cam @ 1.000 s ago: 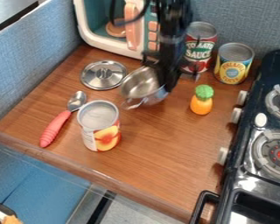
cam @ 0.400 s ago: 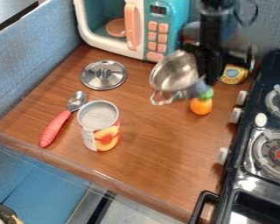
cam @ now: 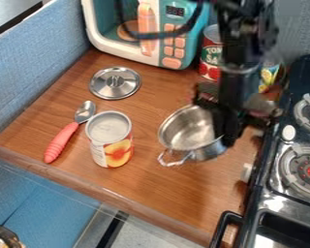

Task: Move the silver pot to the rigth side of can

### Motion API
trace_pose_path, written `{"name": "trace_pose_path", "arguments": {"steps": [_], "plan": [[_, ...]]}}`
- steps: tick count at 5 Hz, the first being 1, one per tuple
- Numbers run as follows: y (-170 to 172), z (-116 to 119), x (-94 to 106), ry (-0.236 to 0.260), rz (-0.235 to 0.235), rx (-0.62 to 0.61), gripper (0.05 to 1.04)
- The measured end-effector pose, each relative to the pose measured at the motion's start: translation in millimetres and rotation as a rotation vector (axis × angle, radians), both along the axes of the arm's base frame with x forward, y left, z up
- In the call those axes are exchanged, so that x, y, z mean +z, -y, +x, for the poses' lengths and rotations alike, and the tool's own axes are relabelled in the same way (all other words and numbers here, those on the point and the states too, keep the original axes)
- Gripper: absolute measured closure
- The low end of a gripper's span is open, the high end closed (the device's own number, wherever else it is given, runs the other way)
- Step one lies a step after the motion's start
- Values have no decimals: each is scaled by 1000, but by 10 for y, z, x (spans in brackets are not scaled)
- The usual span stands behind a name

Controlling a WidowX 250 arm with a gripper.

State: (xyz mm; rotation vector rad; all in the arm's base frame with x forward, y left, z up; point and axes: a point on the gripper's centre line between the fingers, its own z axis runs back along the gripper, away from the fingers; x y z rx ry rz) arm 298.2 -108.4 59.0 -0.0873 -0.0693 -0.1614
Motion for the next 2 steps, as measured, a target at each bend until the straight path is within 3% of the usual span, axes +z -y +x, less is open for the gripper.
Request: {"name": "trace_pose_path", "arguments": {"steps": [2], "plan": [[-160, -200, -470, -151, 78, 27, 1015]]}}
